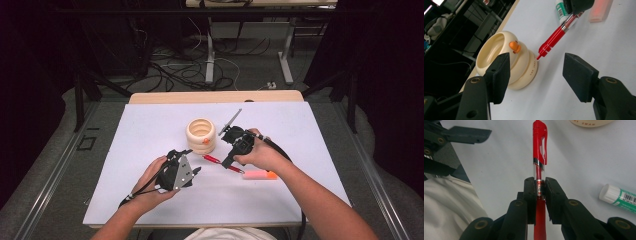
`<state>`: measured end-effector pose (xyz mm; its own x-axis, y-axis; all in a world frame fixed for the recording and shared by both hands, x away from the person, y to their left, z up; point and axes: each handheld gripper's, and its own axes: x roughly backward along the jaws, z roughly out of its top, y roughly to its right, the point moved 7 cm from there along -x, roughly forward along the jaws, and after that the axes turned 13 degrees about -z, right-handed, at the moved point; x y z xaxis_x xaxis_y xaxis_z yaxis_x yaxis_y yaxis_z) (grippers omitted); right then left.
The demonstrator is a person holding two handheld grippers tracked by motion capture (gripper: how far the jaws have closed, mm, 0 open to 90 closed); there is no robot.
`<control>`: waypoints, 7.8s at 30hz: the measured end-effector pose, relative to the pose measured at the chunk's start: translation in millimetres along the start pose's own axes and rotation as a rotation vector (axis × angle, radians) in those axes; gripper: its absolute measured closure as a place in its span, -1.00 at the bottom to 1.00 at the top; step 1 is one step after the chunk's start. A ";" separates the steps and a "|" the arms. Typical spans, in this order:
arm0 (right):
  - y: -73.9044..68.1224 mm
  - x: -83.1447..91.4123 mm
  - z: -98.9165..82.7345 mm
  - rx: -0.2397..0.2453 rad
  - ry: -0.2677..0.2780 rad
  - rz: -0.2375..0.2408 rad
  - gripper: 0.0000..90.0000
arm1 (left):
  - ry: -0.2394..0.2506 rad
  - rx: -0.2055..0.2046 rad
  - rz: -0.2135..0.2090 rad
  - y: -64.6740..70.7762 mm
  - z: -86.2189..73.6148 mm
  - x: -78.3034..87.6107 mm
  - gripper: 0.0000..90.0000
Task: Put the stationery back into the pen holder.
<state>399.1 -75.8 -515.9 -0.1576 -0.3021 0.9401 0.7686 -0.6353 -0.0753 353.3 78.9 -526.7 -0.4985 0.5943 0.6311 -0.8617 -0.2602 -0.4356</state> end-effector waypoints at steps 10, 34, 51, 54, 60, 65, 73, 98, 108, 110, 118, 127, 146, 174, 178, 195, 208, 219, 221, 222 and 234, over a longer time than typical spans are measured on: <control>-0.6 3.3 -0.6 -0.021 -0.003 0.028 0.77 | -0.029 -0.087 0.006 5.5 6.5 -11.4 -0.02; -5.9 5.1 -0.1 -0.040 -0.003 0.063 0.77 | -0.063 -0.296 0.050 12.9 16.1 -31.2 0.20; -12.3 2.0 3.5 -0.033 0.002 0.079 0.77 | -0.129 -0.454 0.050 25.2 19.7 -43.1 0.45; -14.4 2.0 2.8 -0.043 -0.015 0.081 0.77 | -0.139 -0.475 0.048 27.3 19.8 -44.0 0.51; -14.6 0.4 4.4 -0.023 -0.005 0.083 0.77 | -0.181 -0.513 0.043 29.3 17.7 -44.0 0.65; -15.7 -0.6 4.4 -0.032 -0.011 0.069 0.77 | -0.187 -0.520 0.045 29.2 17.8 -43.5 0.74; -18.1 -1.2 4.3 -0.050 -0.016 0.082 0.77 | -0.199 -0.523 0.037 28.7 17.7 -42.7 0.77; -11.1 4.9 0.3 -0.043 0.112 0.080 0.38 | -0.207 -0.414 0.028 23.0 11.5 -40.5 0.77; -6.6 11.2 -7.5 -0.035 0.152 0.062 0.09 | -0.223 -0.361 0.026 16.4 6.4 -40.1 0.78; -5.1 10.6 -8.2 -0.018 0.169 0.049 0.04 | -0.225 -0.346 0.030 14.7 5.6 -39.4 0.77; -0.3 10.3 -12.8 -0.006 0.225 0.013 -0.17 | -0.200 -0.256 0.024 9.6 4.4 -37.0 0.78; 0.0 12.3 -19.7 -0.017 0.258 -0.009 -0.24 | -0.184 -0.187 0.020 0.8 4.0 -32.5 0.78; 10.0 6.9 -32.8 -0.056 0.337 -0.075 -0.52 | -0.067 0.020 0.013 -21.4 10.4 -17.7 0.78; 34.7 0.0 -47.6 -0.111 0.439 -0.173 -0.85 | 0.253 0.408 -0.027 -87.7 43.7 -4.7 0.78; 37.1 0.3 -48.9 -0.120 0.440 -0.182 -0.89 | 0.281 0.448 -0.027 -96.1 45.7 -8.9 0.78; 40.6 -3.8 -49.5 -0.137 0.452 -0.195 -0.98 | 0.313 0.628 -0.053 -112.4 30.3 -39.8 0.78; 40.1 -5.5 -49.6 -0.129 0.450 -0.193 -0.98 | 0.261 0.712 -0.065 -115.7 9.5 -61.7 0.77; 40.3 -5.1 -49.9 -0.137 0.451 -0.188 -0.98 | 0.221 0.726 -0.092 -109.9 4.0 -76.3 0.77; 40.4 -4.7 -49.8 -0.140 0.454 -0.187 -0.98 | 0.212 0.726 -0.097 -108.8 2.7 -77.3 0.77; 40.9 -5.0 -49.5 -0.139 0.459 -0.190 -0.98 | 0.210 0.729 -0.100 -108.3 2.1 -77.7 0.77; 43.0 -4.5 -50.7 -0.135 0.449 -0.196 -0.97 | 0.215 0.730 -0.088 -109.8 0.4 -77.0 0.38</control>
<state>401.5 -137.8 -540.2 -0.5648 -0.4252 0.7072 0.6158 -0.7877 0.0182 486.3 61.3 -527.3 -0.4605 0.7516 0.4723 -0.7785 -0.5976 0.1919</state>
